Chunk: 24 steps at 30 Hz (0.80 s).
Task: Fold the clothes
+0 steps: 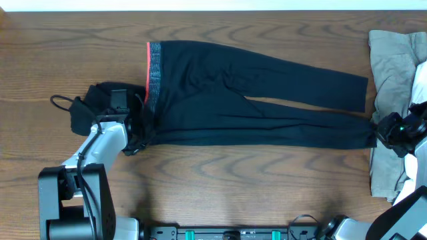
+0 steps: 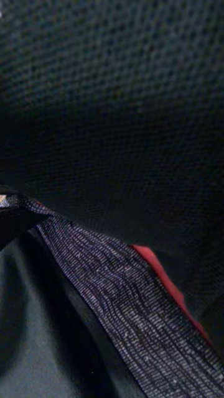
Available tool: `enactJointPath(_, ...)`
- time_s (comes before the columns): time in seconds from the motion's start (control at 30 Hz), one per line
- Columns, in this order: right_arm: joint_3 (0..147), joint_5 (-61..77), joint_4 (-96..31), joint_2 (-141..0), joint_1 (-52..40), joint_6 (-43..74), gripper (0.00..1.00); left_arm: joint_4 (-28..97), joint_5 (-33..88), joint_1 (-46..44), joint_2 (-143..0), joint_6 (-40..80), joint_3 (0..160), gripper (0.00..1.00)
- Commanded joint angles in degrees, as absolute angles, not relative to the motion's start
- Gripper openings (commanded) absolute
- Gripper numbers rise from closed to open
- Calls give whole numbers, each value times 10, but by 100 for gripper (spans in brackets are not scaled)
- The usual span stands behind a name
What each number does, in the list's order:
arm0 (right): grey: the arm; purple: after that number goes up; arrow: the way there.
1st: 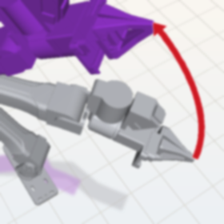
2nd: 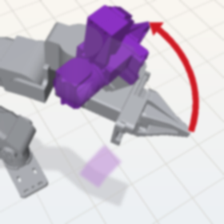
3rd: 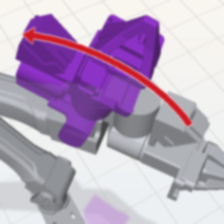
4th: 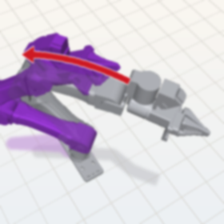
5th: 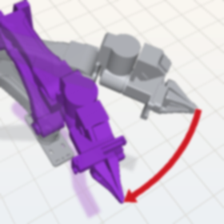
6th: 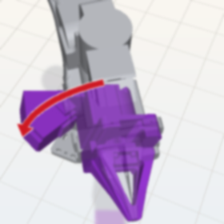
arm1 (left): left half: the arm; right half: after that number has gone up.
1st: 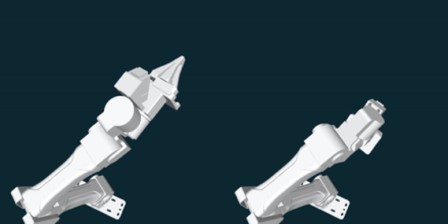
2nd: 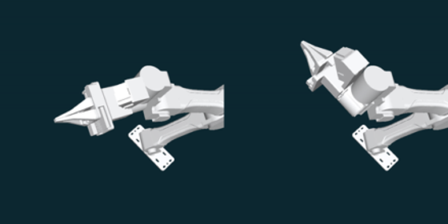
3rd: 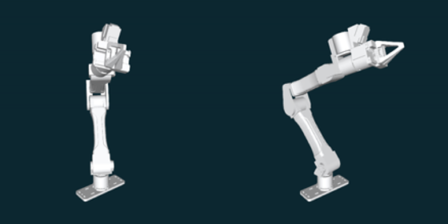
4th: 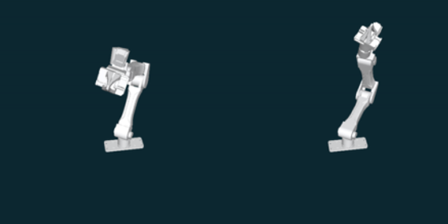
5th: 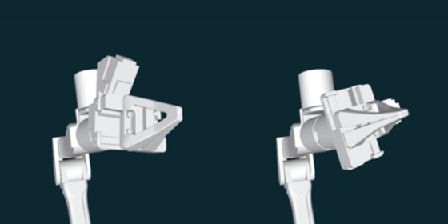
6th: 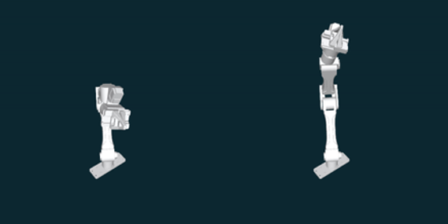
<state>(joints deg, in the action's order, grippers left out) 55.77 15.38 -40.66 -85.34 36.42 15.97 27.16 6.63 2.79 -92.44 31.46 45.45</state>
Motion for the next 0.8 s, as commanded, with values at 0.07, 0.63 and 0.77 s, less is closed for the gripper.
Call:
enactJointPath(0.07,562,148,-407,-851,370,167,1,333,51,28,-888,305,465,6)
enactJointPath(0.63,710,148,-567,-850,380,138,1,514,-15,28,-622,239,591,6)
enactJointPath(0.77,720,148,-568,-850,380,139,1,529,-27,28,-621,229,602,6)
